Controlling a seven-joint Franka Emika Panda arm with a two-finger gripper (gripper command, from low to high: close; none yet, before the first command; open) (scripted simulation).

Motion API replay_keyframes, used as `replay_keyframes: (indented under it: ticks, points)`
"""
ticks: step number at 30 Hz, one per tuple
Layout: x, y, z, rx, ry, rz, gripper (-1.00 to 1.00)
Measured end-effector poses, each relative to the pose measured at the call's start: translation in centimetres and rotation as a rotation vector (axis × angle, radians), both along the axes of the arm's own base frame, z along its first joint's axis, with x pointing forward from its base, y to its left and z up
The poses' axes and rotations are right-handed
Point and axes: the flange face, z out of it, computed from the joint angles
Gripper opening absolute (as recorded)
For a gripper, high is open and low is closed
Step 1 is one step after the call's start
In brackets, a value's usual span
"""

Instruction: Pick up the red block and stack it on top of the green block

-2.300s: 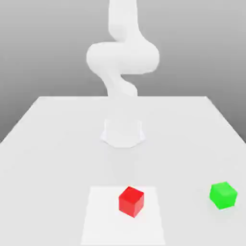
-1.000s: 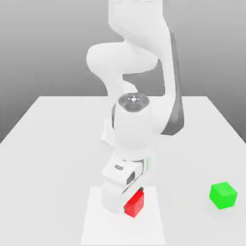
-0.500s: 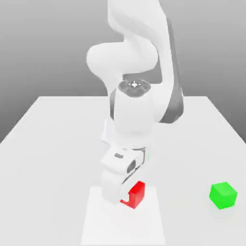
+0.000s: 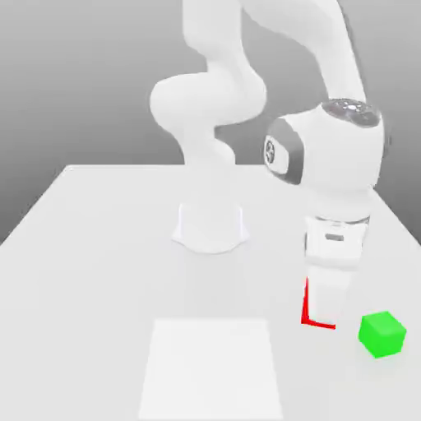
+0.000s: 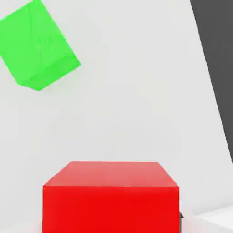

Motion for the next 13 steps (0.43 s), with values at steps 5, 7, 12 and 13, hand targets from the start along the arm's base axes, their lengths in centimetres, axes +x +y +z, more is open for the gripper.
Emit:
replay_keyframes:
  ticks: [5,7,12,13]
  points:
    - [-2.8,7.1,0.7,0.002,0.001,0.163,-1.0]
    - [-2.7,7.5,-1.1,0.003,0.002,0.169,-1.0]
    - [-2.7,7.5,-4.6,0.002,0.002,0.169,1.0]
    - [-2.7,7.5,-4.6,0.002,0.002,0.169,1.0]
